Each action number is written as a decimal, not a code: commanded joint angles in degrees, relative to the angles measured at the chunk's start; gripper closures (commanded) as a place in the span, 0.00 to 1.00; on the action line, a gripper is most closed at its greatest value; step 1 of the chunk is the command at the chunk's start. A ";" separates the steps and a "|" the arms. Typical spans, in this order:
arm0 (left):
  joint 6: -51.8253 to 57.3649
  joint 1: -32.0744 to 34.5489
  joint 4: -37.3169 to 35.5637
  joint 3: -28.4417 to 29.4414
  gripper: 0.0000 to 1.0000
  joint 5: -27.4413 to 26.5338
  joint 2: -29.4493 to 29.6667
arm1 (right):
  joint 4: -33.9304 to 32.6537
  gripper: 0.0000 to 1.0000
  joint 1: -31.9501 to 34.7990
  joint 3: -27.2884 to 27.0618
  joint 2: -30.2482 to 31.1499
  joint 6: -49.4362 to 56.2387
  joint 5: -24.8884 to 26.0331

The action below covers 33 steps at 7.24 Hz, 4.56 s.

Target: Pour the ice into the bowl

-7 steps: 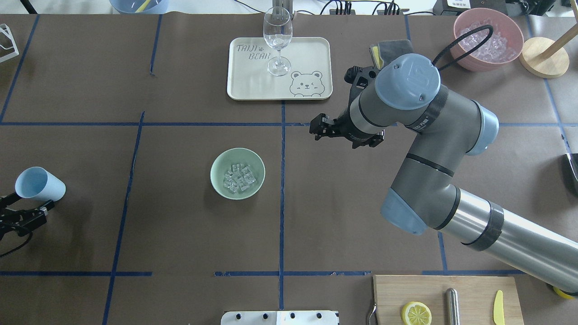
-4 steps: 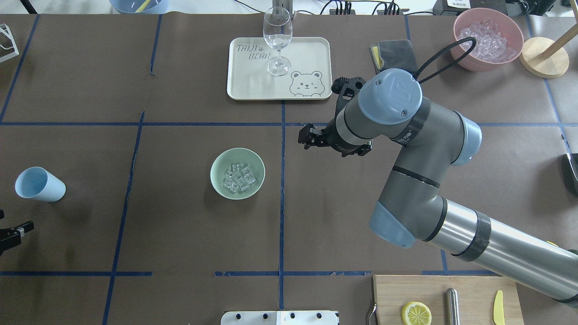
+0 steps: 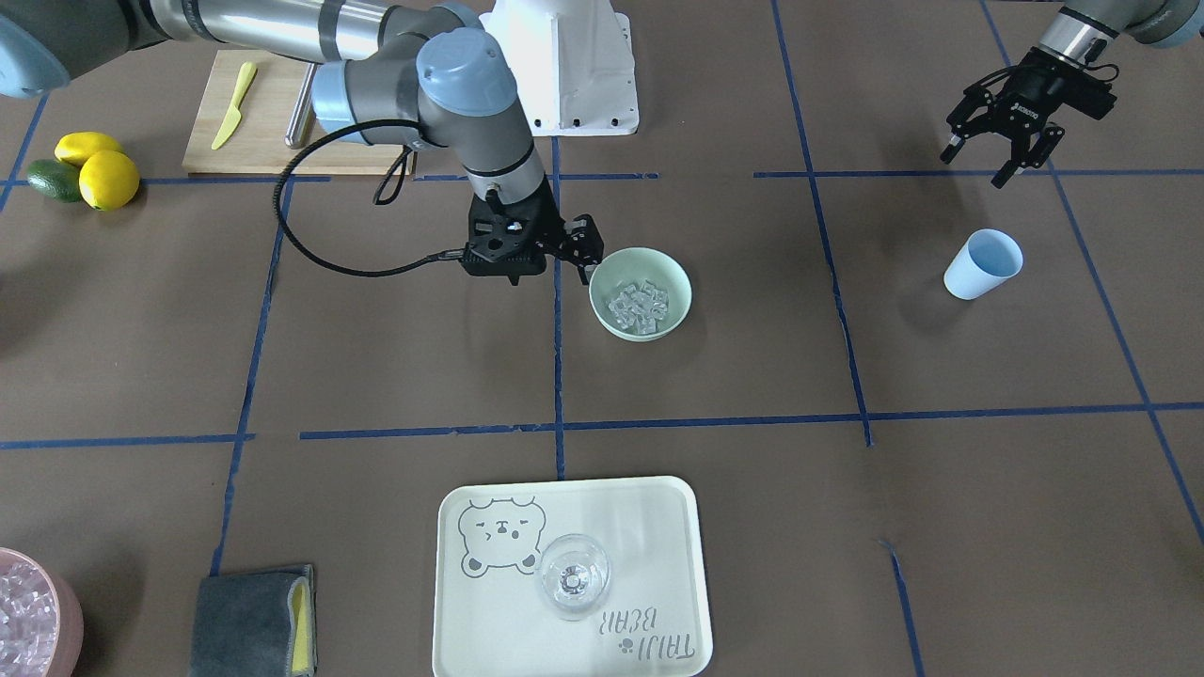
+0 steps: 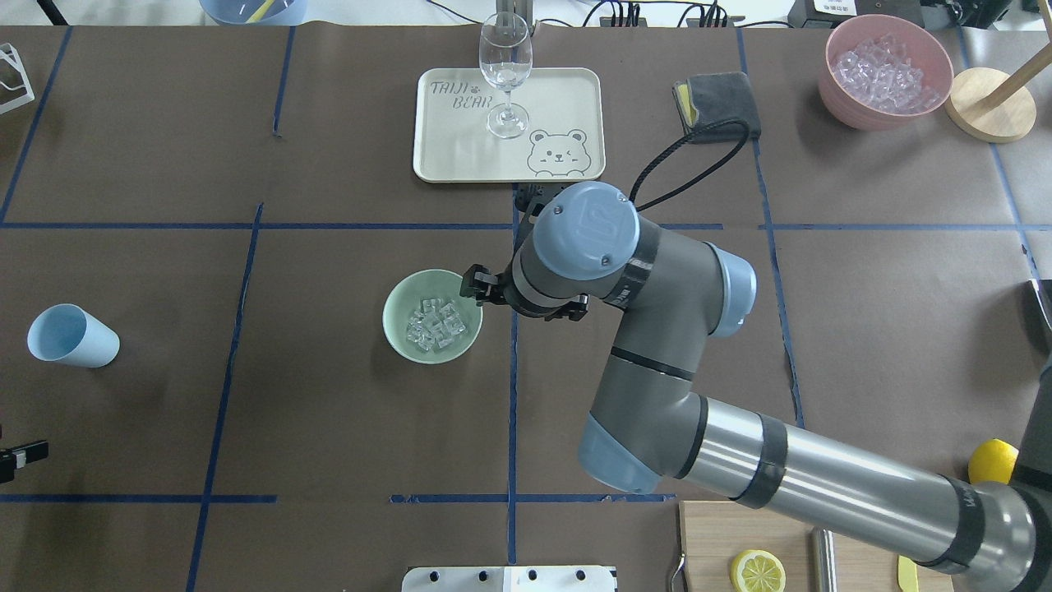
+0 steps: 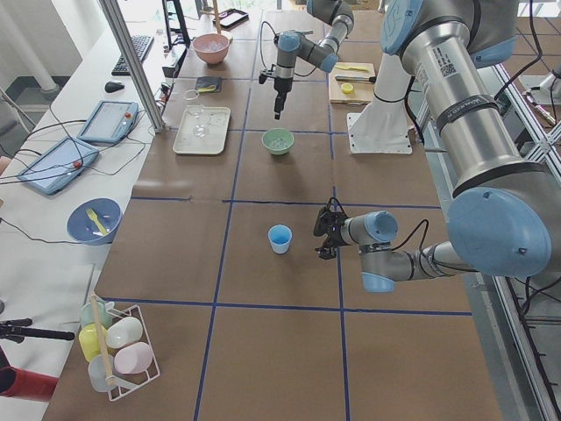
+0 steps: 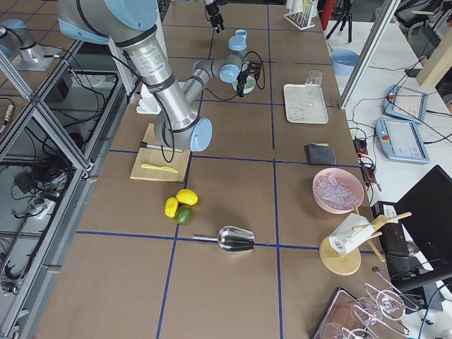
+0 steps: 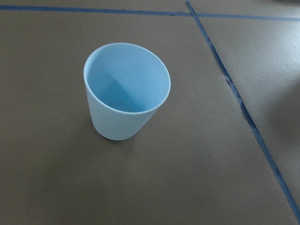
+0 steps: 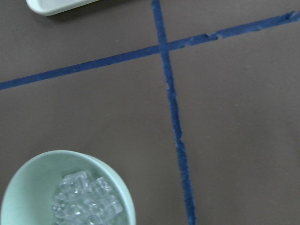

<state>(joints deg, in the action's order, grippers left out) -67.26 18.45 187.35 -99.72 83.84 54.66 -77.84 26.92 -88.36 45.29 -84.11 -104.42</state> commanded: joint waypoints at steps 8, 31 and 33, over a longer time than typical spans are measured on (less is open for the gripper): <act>-0.16 23.10 -15.49 -10.58 0.00 31.73 6.39 | 1.54 1.00 -2.58 10.58 -6.45 7.19 2.21; 63.83 66.72 -95.07 -2.06 0.00 45.54 43.52 | 29.14 1.00 35.12 -2.79 51.38 47.89 -24.85; 63.83 66.72 -95.07 -2.15 0.00 45.63 43.52 | 29.14 0.01 36.00 -1.82 51.74 47.81 -25.91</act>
<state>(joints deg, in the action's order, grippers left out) -3.43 85.15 92.29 -101.84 129.43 98.17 -49.13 62.21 -91.25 96.82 -36.32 -129.21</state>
